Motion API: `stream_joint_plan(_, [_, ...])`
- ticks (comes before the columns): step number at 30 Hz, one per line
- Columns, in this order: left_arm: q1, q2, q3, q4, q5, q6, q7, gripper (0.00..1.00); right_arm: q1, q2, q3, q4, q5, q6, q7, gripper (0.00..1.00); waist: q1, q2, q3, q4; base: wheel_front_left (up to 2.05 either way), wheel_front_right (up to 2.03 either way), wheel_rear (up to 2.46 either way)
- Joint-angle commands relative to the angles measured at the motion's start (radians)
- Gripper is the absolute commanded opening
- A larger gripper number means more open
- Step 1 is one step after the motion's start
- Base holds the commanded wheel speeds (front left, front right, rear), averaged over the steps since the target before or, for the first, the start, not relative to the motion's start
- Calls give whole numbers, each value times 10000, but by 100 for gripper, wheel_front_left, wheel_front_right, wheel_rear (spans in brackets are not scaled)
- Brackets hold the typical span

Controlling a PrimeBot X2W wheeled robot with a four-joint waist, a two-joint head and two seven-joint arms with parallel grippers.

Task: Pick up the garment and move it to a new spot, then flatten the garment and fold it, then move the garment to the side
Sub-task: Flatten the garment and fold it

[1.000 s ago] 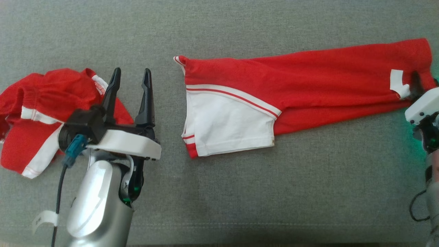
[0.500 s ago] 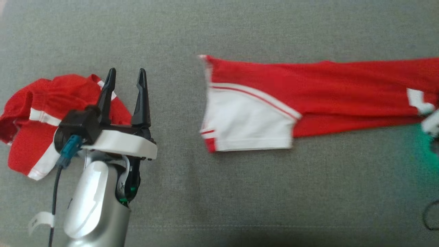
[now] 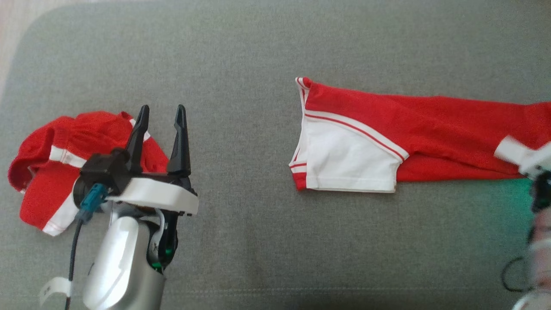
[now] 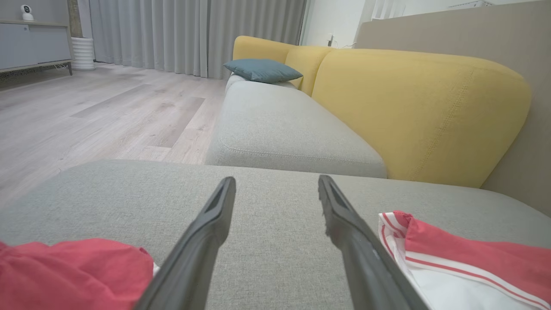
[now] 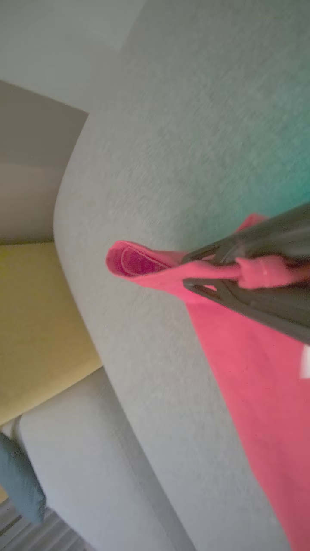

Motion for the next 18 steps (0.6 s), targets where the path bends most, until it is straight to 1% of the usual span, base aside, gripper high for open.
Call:
stream_joint_plan(1, [-138,112,259,-285,-91,36,-59,100,-491,112,392,-444,-18,-9,-162,0,0,-1,-234,-32,0,0,0])
stream_joint_plan(5, [147,111,257,-275,-249,79,-59,100,-564,760,1410,-814,352,-9,-167,0,0,-1,-690,-40,0,0,0])
stream_joint_plan(9, [522,111,217,-243,-378,99,-59,100,-404,1074,2791,-1220,1299,-9,-37,0,0,-1,-1126,3,0,0,0])
stream_joint_plan(11, [686,111,182,-229,-425,100,-59,100,-230,1120,3496,-1462,1966,-9,84,0,0,-1,-1306,51,0,0,0])
stream_joint_plan(15, [902,111,140,-212,-469,103,-59,100,236,1131,5572,-1779,4010,-9,311,0,0,-1,-1562,206,0,0,0])
stream_joint_plan(18, [997,111,114,-223,-469,92,-59,100,665,1133,6870,-2134,5192,-9,371,0,0,-1,-1640,332,0,0,0])
